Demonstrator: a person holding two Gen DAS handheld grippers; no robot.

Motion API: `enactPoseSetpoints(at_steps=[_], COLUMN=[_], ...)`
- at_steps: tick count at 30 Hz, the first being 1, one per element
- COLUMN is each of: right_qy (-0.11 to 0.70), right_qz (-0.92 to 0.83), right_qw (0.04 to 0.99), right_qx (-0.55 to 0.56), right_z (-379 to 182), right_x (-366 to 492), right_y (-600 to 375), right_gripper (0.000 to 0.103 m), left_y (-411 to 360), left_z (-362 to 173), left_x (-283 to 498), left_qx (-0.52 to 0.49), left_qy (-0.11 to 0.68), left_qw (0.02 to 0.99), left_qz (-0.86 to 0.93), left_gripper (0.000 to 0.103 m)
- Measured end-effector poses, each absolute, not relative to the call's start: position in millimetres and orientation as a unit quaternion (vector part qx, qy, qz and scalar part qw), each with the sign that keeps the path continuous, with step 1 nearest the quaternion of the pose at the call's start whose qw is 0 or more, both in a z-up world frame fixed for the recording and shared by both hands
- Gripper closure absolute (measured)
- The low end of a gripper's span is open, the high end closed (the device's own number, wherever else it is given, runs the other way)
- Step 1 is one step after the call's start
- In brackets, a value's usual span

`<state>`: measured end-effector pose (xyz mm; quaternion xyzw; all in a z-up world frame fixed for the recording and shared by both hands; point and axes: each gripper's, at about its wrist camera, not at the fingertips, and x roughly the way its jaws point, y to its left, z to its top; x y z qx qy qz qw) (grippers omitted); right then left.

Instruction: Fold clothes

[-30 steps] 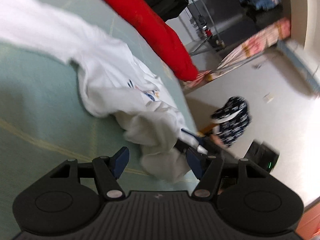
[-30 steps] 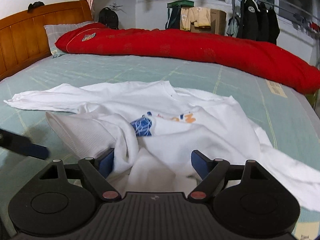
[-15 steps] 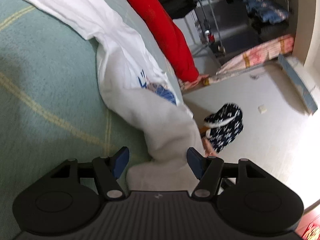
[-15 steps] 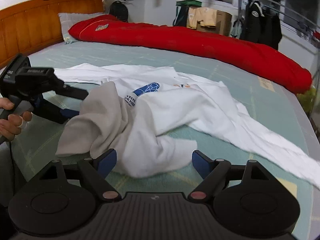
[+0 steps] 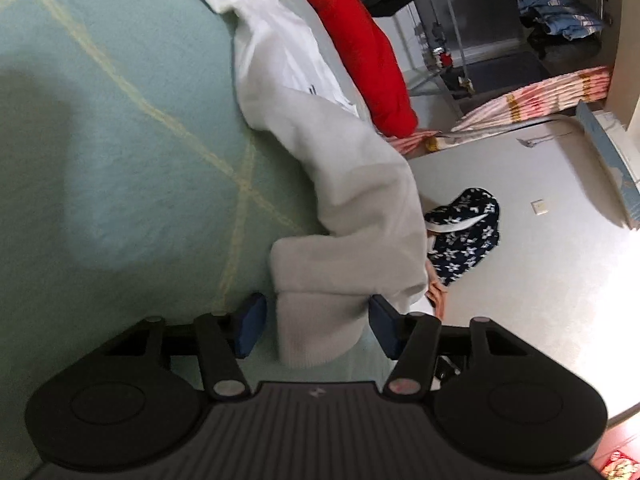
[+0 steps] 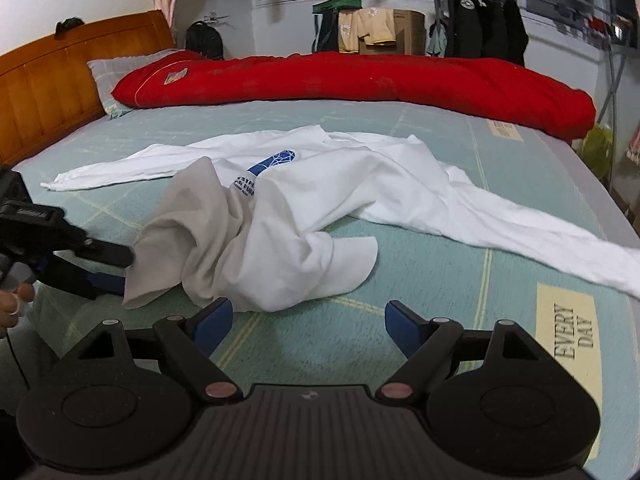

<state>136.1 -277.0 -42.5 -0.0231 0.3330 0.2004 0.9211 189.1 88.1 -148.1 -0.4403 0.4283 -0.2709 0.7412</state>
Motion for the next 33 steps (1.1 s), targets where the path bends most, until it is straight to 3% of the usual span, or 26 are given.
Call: enactPoseSetpoints(at_steps=[5, 7, 8, 10, 15, 18, 33], right_qy=[0.328, 0.327, 0.327, 0.327, 0.325, 0.323, 0.357], right_qz=[0.198, 0.196, 0.194, 0.193, 0.186, 0.186, 0.22], right_qw=[0.924, 0.924, 0.925, 0.925, 0.927, 0.928, 0.907], right_qx=[-0.01, -0.009, -0.009, -0.007, -0.012, -0.003, 0.029], right_z=[-42.6, -43.2, -43.5, -44.2, -44.8, -46.8, -66.2], right_x=[133.3, 132.4, 131.9, 130.8, 125.7, 123.4, 125.6], right_y=[-278.3, -278.5, -278.6, -279.2, -278.7, -279.3, -262.9], right_gripper=[0.016, 0.016, 0.016, 0.016, 0.016, 0.011, 0.011], left_y=[74.8, 76.1, 76.7, 78.1, 82.2, 95.7, 183.0], left_z=[-147.6, -150.4, -151.9, -153.1, -139.1, -126.2, -70.1], left_x=[200.1, 195.0, 192.5, 188.1, 174.0, 157.0, 87.1], left_qx=[-0.418, -0.416, -0.416, -0.42, -0.412, -0.405, -0.372], left_qy=[0.429, 0.425, 0.423, 0.424, 0.417, 0.404, 0.357], left_qw=[0.745, 0.753, 0.756, 0.759, 0.777, 0.793, 0.854], left_qz=[-0.292, -0.282, -0.277, -0.26, -0.228, -0.208, -0.074], left_gripper=[0.051, 0.064, 0.079, 0.095, 0.097, 0.097, 0.098])
